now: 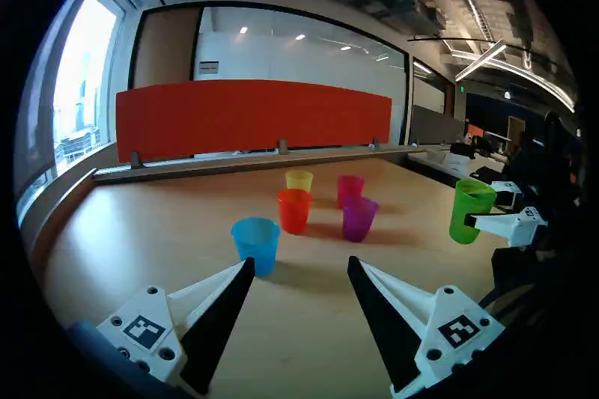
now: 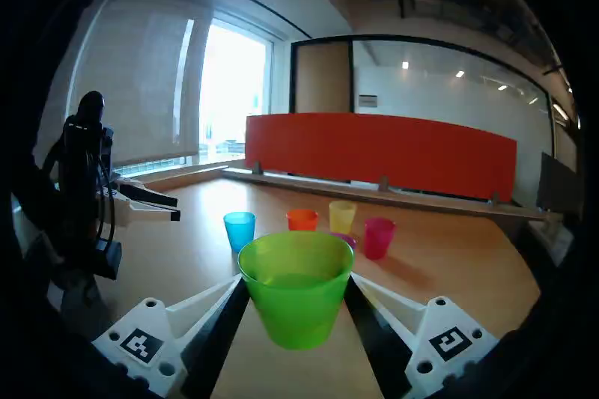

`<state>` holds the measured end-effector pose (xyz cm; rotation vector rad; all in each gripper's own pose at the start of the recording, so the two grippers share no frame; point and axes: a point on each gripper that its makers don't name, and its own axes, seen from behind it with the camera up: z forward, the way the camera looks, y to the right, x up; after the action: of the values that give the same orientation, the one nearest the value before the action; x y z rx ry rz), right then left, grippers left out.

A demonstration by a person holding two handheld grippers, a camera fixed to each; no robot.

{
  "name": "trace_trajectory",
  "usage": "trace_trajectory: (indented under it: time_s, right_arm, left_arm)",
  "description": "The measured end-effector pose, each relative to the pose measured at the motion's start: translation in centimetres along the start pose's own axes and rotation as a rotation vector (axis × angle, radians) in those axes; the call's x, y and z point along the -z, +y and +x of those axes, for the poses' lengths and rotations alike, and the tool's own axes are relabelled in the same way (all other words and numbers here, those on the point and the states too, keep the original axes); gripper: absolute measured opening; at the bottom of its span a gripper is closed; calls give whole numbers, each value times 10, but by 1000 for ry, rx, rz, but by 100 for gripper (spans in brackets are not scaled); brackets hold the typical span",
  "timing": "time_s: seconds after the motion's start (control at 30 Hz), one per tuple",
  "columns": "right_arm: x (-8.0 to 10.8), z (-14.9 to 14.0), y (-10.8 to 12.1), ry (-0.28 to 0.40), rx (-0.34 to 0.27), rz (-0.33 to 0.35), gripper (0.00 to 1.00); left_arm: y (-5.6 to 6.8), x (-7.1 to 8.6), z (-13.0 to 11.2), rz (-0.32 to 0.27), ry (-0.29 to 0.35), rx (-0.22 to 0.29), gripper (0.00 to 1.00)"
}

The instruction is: Pour water

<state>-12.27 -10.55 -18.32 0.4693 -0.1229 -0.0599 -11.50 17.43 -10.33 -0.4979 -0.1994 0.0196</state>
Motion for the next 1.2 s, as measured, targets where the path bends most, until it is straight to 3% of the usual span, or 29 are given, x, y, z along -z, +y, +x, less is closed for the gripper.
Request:
trace_trajectory:
  time_s: [0.67,1.2]
  right_arm:
    - [-62,2,4,-46,52,119,87]
    - [-86,-23,-5,-149,70,235,86]
  left_arm:
    - [-35,10,-6,85,-1,34,92]
    - [-51,9,-10,116,-14,30,92]
